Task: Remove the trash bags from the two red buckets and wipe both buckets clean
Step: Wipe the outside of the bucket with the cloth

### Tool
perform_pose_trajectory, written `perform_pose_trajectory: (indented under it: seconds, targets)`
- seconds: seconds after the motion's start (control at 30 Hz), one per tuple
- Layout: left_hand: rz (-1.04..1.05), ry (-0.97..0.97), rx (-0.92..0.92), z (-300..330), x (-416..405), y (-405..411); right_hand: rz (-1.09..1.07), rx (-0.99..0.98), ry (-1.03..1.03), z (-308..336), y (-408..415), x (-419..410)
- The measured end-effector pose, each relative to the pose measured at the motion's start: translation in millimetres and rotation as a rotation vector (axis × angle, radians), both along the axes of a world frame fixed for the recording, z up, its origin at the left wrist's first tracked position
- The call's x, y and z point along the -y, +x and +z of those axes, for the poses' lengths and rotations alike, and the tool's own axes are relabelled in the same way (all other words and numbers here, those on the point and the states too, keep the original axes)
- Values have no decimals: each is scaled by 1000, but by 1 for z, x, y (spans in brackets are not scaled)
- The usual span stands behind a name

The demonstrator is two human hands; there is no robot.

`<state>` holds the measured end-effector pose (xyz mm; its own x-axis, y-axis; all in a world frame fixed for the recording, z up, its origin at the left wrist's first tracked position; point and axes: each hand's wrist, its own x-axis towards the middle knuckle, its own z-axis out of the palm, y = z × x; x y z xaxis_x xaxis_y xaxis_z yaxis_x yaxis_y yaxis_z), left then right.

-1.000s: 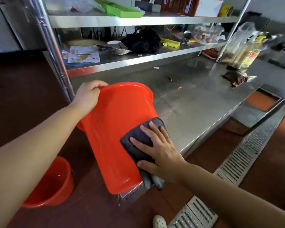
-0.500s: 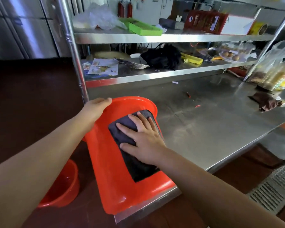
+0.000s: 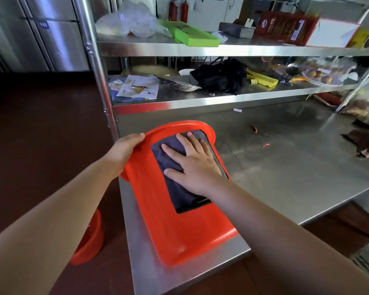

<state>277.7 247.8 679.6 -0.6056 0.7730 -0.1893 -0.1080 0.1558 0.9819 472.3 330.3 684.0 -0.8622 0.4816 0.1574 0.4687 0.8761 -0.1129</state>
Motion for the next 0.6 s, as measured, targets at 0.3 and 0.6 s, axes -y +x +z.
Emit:
perform_pose_trajectory:
  seconds: [0.3, 0.6]
  targets:
    - [35, -24, -178, -12, 20, -21, 92, -68, -122, -27, 94, 42]
    - [9, -174, -404, 30, -42, 16, 143, -61, 107, -34, 84, 76]
